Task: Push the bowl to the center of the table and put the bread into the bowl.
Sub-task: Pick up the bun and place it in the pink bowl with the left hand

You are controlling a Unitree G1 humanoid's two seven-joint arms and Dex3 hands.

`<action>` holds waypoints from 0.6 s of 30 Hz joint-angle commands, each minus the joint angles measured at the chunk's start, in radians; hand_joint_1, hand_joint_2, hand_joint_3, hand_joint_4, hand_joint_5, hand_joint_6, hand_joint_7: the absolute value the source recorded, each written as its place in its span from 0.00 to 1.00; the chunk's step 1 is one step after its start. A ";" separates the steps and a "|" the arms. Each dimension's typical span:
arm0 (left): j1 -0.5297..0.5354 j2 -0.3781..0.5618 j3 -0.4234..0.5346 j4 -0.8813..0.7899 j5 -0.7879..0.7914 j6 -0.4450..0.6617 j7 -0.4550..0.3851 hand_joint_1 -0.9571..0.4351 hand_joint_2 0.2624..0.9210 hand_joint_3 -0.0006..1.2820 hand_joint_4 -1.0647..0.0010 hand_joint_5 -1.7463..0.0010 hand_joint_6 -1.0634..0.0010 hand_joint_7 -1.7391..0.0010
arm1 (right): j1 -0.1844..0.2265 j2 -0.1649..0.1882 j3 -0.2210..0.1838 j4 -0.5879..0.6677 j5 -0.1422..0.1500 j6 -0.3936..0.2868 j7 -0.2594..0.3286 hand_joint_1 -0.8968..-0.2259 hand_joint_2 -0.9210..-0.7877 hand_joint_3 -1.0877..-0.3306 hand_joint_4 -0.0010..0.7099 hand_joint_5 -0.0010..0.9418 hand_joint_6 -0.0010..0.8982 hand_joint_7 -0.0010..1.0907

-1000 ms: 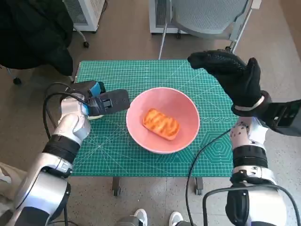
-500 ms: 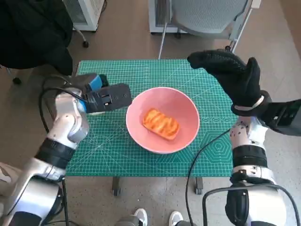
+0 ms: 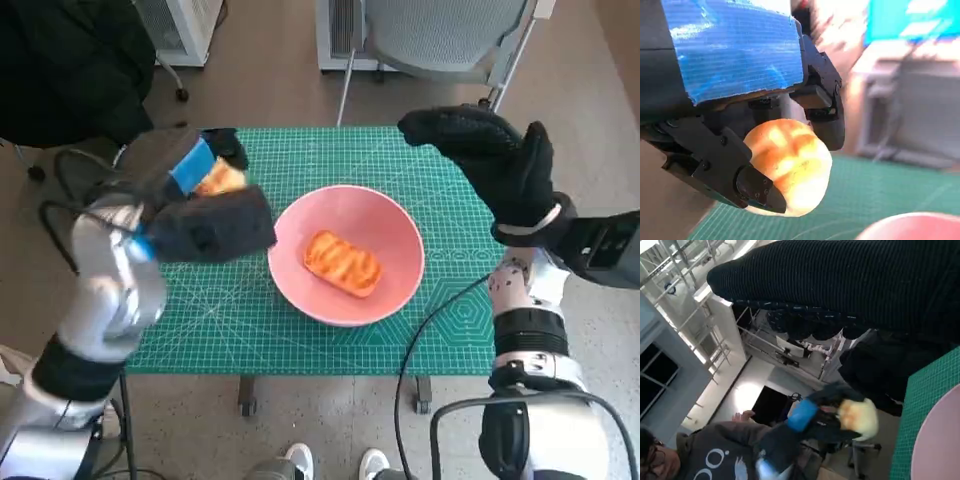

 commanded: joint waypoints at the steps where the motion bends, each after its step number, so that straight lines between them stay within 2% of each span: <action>1: 0.017 -0.002 0.022 -0.096 0.016 -0.053 0.016 0.69 0.62 0.40 0.41 0.18 0.31 0.42 | 0.009 0.008 0.000 0.016 -0.004 0.008 0.000 0.27 0.00 0.39 0.30 0.01 0.30 0.00; 2: 0.018 -0.006 0.023 -0.107 0.017 -0.064 0.018 0.69 0.61 0.40 0.41 0.17 0.29 0.45 | 0.008 0.008 0.000 0.016 -0.004 0.007 0.001 0.27 0.00 0.39 0.30 0.01 0.30 0.00; 3: 0.018 -0.013 0.021 -0.119 0.019 -0.073 0.022 0.69 0.67 0.34 0.39 0.19 0.27 0.48 | 0.008 0.009 0.000 0.015 -0.003 0.006 0.001 0.27 0.00 0.39 0.30 0.01 0.30 0.00; 4: 0.018 -0.019 0.020 -0.127 0.022 -0.081 0.024 0.69 0.67 0.34 0.39 0.19 0.27 0.48 | 0.008 0.009 0.001 0.014 -0.003 0.005 0.002 0.27 0.00 0.39 0.30 0.01 0.30 0.00; 5: 0.019 -0.023 0.020 -0.132 0.024 -0.086 0.025 0.69 0.78 0.22 0.35 0.23 0.27 0.49 | 0.008 0.009 0.001 0.014 -0.003 0.005 0.002 0.28 0.00 0.39 0.30 0.01 0.30 0.00; 8: 0.016 -0.046 0.015 -0.147 0.032 -0.107 0.036 0.69 0.89 0.11 0.31 0.30 0.29 0.45 | 0.007 0.009 0.001 0.014 -0.006 0.000 0.001 0.28 0.00 0.39 0.30 0.01 0.30 0.00; 11: 0.005 -0.076 0.001 -0.146 0.040 -0.144 0.054 0.69 0.92 0.07 0.28 0.35 0.31 0.42 | 0.007 0.007 0.001 0.014 -0.006 -0.001 0.001 0.28 0.00 0.38 0.30 0.00 0.30 0.00; 14: -0.005 -0.100 -0.010 -0.131 0.044 -0.174 0.067 0.69 0.93 0.06 0.30 0.29 0.26 0.49 | 0.007 0.005 0.001 0.012 -0.006 -0.002 0.002 0.29 0.00 0.38 0.30 0.00 0.30 0.00; 18: -0.016 -0.137 -0.034 -0.093 0.052 -0.220 0.091 0.69 0.95 0.06 0.37 0.24 0.25 0.51 | 0.009 0.000 0.001 0.008 -0.005 -0.004 0.006 0.29 0.00 0.37 0.30 0.00 0.29 0.00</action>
